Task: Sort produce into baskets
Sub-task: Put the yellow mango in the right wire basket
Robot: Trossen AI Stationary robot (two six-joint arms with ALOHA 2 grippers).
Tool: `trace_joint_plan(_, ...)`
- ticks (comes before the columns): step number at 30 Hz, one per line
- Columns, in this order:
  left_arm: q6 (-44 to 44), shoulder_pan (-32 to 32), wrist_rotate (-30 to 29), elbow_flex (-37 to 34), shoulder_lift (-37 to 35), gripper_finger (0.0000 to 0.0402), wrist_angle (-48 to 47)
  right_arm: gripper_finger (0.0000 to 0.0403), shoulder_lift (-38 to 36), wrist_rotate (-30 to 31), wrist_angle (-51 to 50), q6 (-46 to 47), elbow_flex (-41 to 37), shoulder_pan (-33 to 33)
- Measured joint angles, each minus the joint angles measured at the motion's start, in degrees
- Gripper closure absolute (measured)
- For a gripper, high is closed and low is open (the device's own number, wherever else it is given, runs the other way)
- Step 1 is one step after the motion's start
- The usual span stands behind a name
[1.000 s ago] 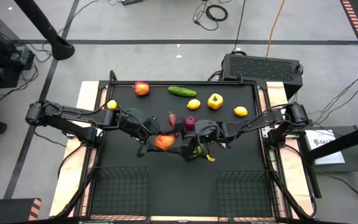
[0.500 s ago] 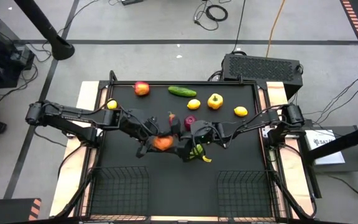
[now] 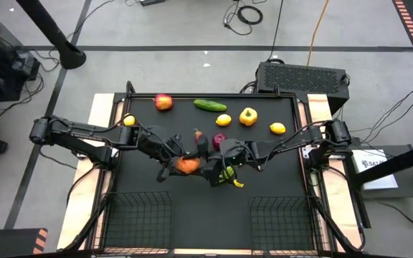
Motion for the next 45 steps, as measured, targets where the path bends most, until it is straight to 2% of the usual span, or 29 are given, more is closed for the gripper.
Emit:
trace_joint_plan(8,-1.6,-0.1,-0.3,0.0,0.0,0.0091,1.2,0.0132,-0.2,3.4,-0.6,0.6,0.0,1.5)
trace_joint_plan(12,-1.9,0.0,-2.9,0.0,0.0,0.0056,3.0,0.0131,-0.2,6.5,-1.1,0.8,0.0,2.3)
trace_joint_plan(18,-0.7,0.0,-3.4,0.0,-0.1,0.0005,3.7,0.0133,-0.1,6.2,-2.3,1.5,0.0,2.5)
trace_joint_plan(22,-0.3,0.1,-4.3,0.0,-1.1,0.0009,4.9,0.0133,-0.1,6.2,-3.7,2.8,0.0,2.8)
trace_joint_plan(27,0.6,0.2,-4.6,0.0,-4.4,0.001,4.1,0.0133,-0.6,12.6,-6.2,2.5,0.0,4.9)
trace_joint_plan(31,0.7,0.1,-12.0,0.0,-8.4,0.001,0.2,0.0133,-2.9,16.6,-10.0,5.0,0.0,6.9)
trace_joint_plan(36,0.9,0.1,-21.2,0.0,-12.0,0.001,-5.4,0.0133,-7.7,20.4,-20.1,17.0,0.0,9.9)
trace_joint_plan(45,0.6,0.1,-23.4,0.0,-12.7,0.001,-8.7,0.0133,-20.2,20.7,-45.5,52.2,0.0,17.9)
